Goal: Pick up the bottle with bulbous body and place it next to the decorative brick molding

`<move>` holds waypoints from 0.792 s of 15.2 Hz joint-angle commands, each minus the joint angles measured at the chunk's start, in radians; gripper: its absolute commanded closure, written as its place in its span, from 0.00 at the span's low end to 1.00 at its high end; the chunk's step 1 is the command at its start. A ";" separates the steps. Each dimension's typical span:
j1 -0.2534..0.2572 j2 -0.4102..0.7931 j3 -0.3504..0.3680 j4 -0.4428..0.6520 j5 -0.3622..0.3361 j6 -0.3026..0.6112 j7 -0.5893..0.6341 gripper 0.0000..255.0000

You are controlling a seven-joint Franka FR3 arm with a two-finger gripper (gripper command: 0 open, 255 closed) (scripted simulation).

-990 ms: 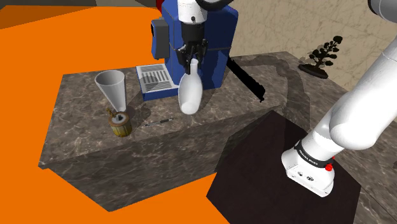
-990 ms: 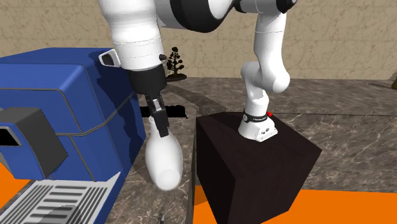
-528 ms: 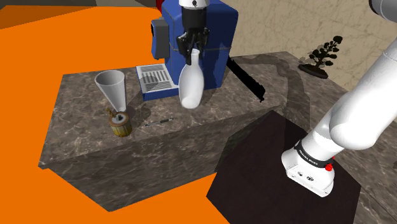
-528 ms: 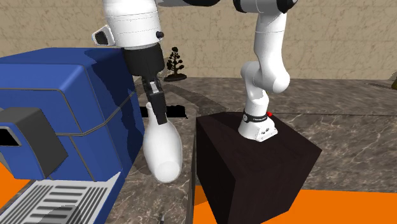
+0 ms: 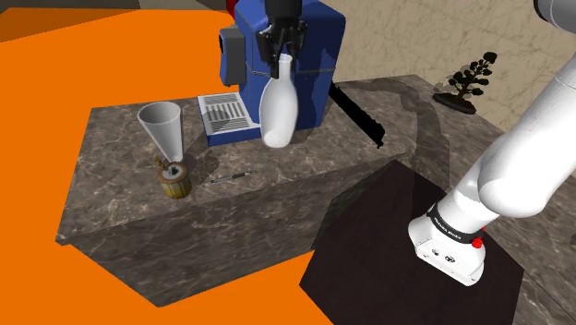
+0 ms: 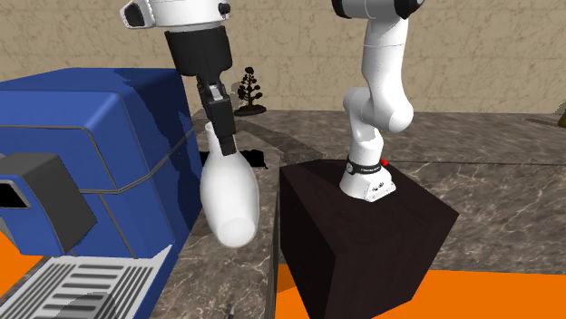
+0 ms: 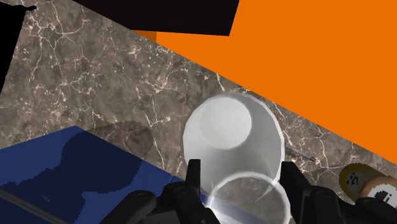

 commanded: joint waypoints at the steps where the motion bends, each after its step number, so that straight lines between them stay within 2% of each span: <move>1: 0.002 0.007 0.001 0.035 -0.002 -0.028 0.002 1.00; 3: 0.002 0.010 0.001 0.057 -0.004 -0.047 0.002 1.00; 12: -0.097 -0.164 -0.091 -0.003 0.032 -0.152 -0.191 1.00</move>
